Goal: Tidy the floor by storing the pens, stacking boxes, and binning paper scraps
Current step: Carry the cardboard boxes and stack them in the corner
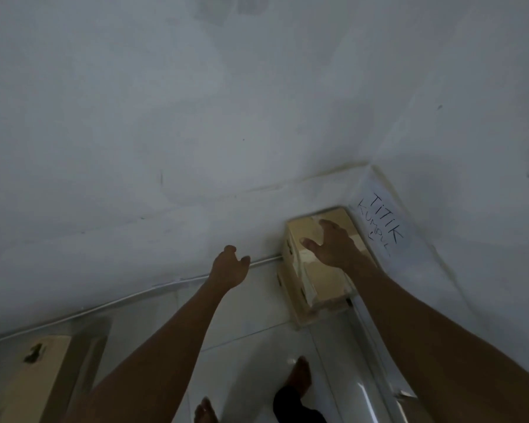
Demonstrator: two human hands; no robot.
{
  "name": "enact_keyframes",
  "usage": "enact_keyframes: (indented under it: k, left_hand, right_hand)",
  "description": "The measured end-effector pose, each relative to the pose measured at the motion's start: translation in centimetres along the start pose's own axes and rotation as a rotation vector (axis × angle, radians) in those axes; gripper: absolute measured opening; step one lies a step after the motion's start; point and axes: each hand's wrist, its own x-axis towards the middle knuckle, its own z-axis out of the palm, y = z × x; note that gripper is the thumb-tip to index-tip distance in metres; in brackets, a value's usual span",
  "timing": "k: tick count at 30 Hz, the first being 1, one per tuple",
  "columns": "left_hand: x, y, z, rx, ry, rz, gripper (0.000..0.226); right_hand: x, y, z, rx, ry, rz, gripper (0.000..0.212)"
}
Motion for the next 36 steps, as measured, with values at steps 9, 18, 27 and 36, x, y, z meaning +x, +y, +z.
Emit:
enact_keyframes:
  k: [9, 18, 27, 36]
  left_hand:
    - [-4.1, -7.5, -6.4, 0.081, -0.002, 0.072, 0.056]
    - [-7.9, -12.6, -9.1, 0.078, 0.044, 0.059, 0.053]
    - [-12.0, -15.6, -9.6, 0.009, 0.143, -0.022, 0.05]
    - [-14.3, -19.5, -10.3, 0.012, 0.195, -0.02, 0.045]
  right_hand:
    - [-6.3, -8.8, 4.2, 0.094, -0.027, -0.025, 0.086]
    - [-10.0, -12.3, 6.7, 0.054, -0.067, -0.103, 0.082]
    - [-11.5, -14.8, 8.2, -0.02, -0.146, -0.204, 0.084]
    - [-13.2, -17.8, 11.0, -0.078, -0.195, -0.269, 0.084]
